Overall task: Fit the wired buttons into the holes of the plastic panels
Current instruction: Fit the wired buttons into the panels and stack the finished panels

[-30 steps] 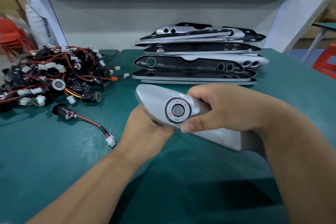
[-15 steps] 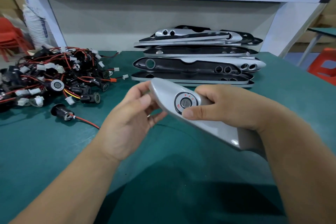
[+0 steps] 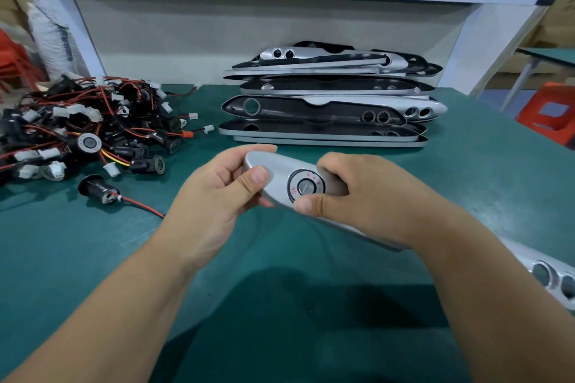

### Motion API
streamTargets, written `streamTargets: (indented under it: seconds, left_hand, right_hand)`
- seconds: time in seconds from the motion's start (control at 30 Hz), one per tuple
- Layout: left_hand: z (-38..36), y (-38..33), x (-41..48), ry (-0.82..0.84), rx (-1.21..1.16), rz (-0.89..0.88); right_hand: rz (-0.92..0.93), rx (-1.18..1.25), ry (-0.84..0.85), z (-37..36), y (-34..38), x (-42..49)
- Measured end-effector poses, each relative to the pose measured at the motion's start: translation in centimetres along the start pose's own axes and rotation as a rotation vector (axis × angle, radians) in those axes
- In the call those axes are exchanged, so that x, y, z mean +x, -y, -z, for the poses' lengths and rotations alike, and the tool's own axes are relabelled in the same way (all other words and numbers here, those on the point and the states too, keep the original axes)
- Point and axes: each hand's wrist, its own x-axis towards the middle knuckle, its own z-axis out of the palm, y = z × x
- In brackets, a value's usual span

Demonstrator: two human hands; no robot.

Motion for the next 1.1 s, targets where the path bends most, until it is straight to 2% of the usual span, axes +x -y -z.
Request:
streamTargets:
  seconds: [0.37,0.6,0.9,1.1]
  left_hand:
    - [-0.7,0.2,-0.3,0.001,0.007,-0.049]
    - [-0.6,0.1,-0.4,0.009,0.016,-0.077]
    - [-0.1,0.6,-0.1,0.027,0.028,-0.067]
    - [1.2,0.9,0.6,-0.034,0.039,-0.001]
  right_hand:
    - [0.028,-0.045,0.057,1.6,0.0,0.0]
    - [-0.001,-0.016,-0.051,0.4,0.3,-0.5]
    - [-0.019,-0.014,-0.089,-0.1,0.1,-0.3]
    - [-0.030,-0.192,-0.025,-0.6,-3.6,-1.0]
